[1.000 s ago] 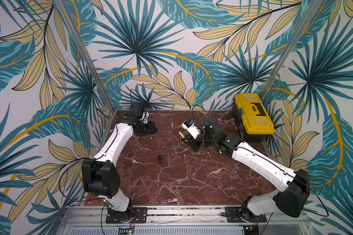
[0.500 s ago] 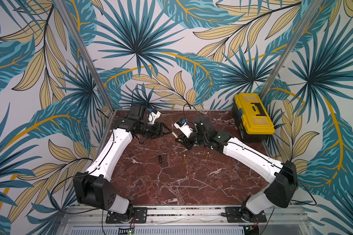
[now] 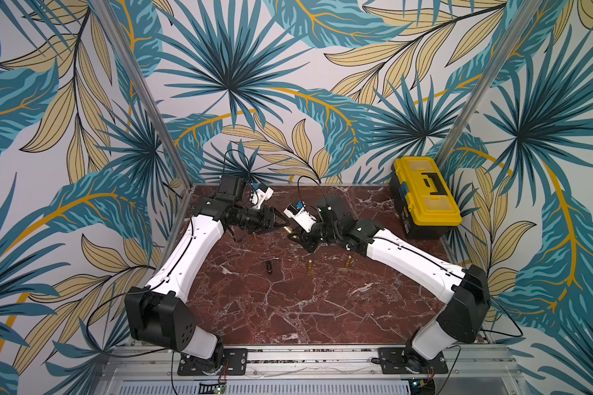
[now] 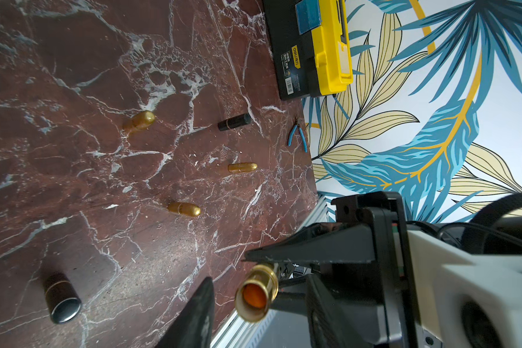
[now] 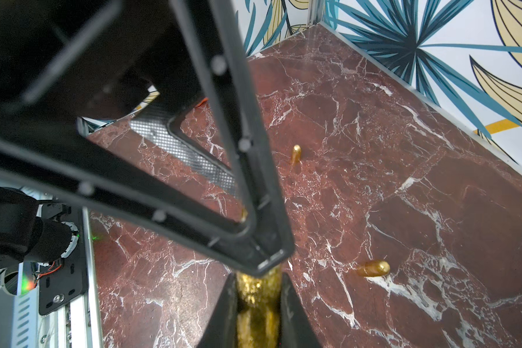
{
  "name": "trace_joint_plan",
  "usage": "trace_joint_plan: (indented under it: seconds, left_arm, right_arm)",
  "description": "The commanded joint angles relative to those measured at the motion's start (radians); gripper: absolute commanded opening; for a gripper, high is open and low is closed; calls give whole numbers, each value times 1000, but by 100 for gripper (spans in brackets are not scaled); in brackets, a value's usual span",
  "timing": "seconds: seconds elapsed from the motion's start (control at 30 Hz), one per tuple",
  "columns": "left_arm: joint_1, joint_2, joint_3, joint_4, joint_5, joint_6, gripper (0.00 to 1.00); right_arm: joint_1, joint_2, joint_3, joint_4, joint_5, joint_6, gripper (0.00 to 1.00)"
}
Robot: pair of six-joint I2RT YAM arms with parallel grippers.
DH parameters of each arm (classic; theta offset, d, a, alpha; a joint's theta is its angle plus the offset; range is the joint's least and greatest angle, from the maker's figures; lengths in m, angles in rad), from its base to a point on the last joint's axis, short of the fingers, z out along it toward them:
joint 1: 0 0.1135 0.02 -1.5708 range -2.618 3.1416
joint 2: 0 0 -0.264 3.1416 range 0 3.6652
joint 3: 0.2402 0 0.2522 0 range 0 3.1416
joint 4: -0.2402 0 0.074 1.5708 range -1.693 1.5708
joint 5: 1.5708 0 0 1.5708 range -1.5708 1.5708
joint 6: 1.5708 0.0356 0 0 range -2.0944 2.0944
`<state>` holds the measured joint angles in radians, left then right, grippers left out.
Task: Open the lipstick cap
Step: Place the lipstick at the center of the board.
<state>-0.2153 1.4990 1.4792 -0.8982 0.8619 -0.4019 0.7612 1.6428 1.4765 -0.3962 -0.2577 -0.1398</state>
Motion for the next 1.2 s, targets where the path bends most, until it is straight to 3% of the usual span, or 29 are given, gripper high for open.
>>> trace_joint_plan:
  seconds: [0.0, 0.2, 0.4, 0.77, 0.97, 1.07, 1.17]
  left_arm:
    - [-2, 2, 0, 2, 24, 21, 48]
    - [-7, 12, 1, 2, 21, 23, 47]
    - [-10, 18, -1, 2, 23, 28, 32]
    - [-12, 8, -14, 2, 14, 30, 20]
    - [-12, 10, -20, 0, 4, 34, 8]
    - [-12, 12, -16, -1, -1, 33, 3]
    - [-11, 13, -14, -2, -7, 34, 2]
  right_arm:
    - [10, 15, 26, -25, 12, -15, 1]
    - [15, 19, 30, -23, 16, -19, 2]
    - [18, 20, 30, -24, 21, -24, 1]
    - [22, 25, 37, -27, 28, -29, 2]
    - [23, 26, 42, -32, 31, -30, 3]
    - [23, 26, 41, -36, 38, -32, 8]
    - [23, 26, 40, -36, 49, -28, 30]
